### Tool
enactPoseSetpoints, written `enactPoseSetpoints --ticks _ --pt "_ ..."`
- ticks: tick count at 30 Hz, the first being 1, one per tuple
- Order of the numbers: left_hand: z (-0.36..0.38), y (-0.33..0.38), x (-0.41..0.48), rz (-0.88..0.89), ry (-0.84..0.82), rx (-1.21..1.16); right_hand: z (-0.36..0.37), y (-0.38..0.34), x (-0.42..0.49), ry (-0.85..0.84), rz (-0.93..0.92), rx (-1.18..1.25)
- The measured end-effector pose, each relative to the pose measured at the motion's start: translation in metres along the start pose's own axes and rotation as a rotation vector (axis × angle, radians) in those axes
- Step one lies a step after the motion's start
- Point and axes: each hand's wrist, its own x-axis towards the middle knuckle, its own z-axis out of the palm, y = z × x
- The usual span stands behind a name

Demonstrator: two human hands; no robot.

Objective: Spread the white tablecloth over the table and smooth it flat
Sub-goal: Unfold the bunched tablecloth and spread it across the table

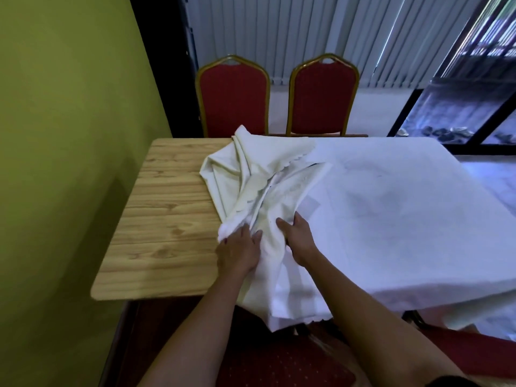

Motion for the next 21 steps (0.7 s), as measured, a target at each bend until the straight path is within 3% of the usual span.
enactPoseSetpoints --ticks 3,6,9,10,14,16,21 --pt "-0.016 -0.021 0.002 -0.004 0.223 0.011 0.005 -0.005 -0.01 -0.001 0.009 0.048" --pt "-0.031 -0.029 0.006 0.01 0.223 -0.004 0.011 -0.009 -0.022 -0.032 0.027 0.097" --pt "-0.04 -0.018 0.002 0.072 0.336 -0.124 0.013 -0.011 -0.028 -0.015 0.079 0.105" --pt "-0.042 -0.013 -0.001 0.061 0.319 -0.193 0.012 -0.012 -0.029 0.015 0.095 0.095" --pt "-0.021 -0.012 0.003 -0.157 -0.087 -0.381 -0.002 -0.006 -0.028 0.095 0.172 0.056" --pt "-0.014 -0.011 0.004 -0.206 -0.139 -0.477 -0.009 -0.006 -0.028 0.045 0.203 0.045" --pt "-0.025 0.003 0.006 -0.121 -0.13 -0.592 -0.021 -0.009 -0.021 -0.079 0.2 -0.047"
